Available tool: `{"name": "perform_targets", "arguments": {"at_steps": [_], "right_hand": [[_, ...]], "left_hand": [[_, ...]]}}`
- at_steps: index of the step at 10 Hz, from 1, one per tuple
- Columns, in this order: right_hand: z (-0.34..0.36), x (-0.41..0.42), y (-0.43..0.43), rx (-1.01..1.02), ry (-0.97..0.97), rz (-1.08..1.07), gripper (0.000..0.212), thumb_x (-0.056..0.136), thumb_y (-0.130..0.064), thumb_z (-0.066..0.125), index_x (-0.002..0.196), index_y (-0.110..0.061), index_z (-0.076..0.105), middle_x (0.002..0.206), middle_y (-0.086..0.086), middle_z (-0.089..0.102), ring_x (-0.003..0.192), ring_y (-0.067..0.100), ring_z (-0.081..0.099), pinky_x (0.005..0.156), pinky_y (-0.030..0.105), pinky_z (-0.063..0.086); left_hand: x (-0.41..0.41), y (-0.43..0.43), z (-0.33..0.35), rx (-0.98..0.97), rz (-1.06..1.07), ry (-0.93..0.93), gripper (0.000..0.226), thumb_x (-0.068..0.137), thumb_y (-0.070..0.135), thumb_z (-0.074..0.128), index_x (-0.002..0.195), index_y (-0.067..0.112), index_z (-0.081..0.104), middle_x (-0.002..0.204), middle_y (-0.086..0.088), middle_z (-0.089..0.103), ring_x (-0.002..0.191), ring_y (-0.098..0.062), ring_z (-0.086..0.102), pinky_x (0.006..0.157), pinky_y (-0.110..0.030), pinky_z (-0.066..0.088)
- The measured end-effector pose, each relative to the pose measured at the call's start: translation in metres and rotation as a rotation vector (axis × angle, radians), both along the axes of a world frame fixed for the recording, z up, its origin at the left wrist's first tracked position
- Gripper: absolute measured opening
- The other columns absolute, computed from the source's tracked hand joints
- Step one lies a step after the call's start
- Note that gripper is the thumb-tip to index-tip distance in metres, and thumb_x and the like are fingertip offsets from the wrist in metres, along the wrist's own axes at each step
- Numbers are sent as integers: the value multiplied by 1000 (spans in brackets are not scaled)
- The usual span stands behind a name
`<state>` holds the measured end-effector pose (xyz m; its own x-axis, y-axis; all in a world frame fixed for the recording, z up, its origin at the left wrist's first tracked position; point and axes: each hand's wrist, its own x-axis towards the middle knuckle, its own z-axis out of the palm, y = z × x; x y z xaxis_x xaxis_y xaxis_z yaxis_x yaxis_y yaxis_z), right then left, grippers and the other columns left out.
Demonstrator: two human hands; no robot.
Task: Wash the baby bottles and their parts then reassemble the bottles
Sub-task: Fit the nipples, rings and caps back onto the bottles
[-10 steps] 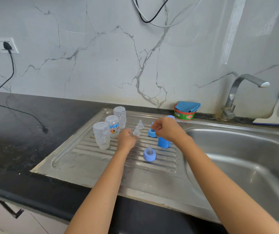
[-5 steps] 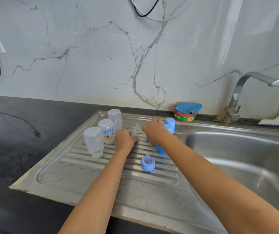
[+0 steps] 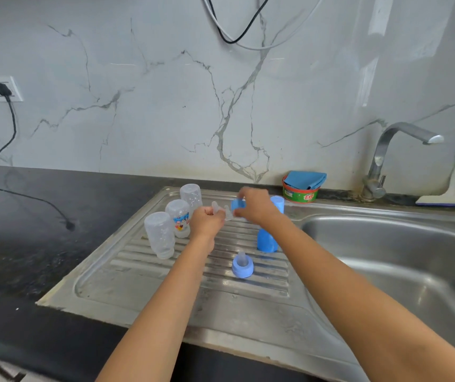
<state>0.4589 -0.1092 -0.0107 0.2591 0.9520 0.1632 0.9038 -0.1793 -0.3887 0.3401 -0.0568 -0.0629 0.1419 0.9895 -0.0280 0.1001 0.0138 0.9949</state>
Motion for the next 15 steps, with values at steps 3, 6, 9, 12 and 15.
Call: {"name": "perform_targets", "arguments": {"at_steps": [3, 6, 9, 12, 15], "right_hand": [[54, 79, -112, 275, 1161, -32, 22, 86, 2, 64, 103, -7, 54, 107, 20, 58, 86, 26, 63, 72, 33, 60], [64, 156, -217, 635, 2033, 126, 21, 83, -14, 58, 97, 1, 61, 95, 20, 65, 79, 30, 70, 63, 23, 58], [-29, 184, -245, 37, 1048, -457, 38, 81, 13, 64, 114, -4, 59, 100, 15, 59, 82, 25, 62, 84, 44, 55], [-8, 157, -230, 250, 1012, -254, 45, 76, 16, 66, 114, -7, 62, 109, 14, 60, 87, 22, 64, 75, 29, 58], [-31, 128, -210, 278, 988, -191, 44, 68, 13, 75, 99, -16, 65, 111, 16, 62, 104, 26, 63, 82, 35, 57]], "left_hand": [[37, -75, 62, -185, -338, -255, 16, 88, -1, 64, 94, 13, 61, 83, 1, 67, 72, -5, 62, 62, -13, 51], [134, -141, 92, 135, -500, -196, 17, 92, -3, 54, 88, 12, 61, 72, 0, 71, 63, -7, 66, 61, -16, 54], [177, -173, 22, 303, -444, 392, 39, 69, 7, 79, 106, 2, 67, 102, -13, 67, 90, -23, 63, 76, -27, 49], [158, -182, 17, 290, -378, 259, 56, 69, 13, 84, 118, 6, 58, 103, -11, 68, 84, -13, 60, 66, -19, 41], [134, -178, 15, 269, -396, 155, 44, 74, 4, 78, 114, 9, 62, 101, -6, 72, 87, -11, 68, 76, -21, 54]]}}
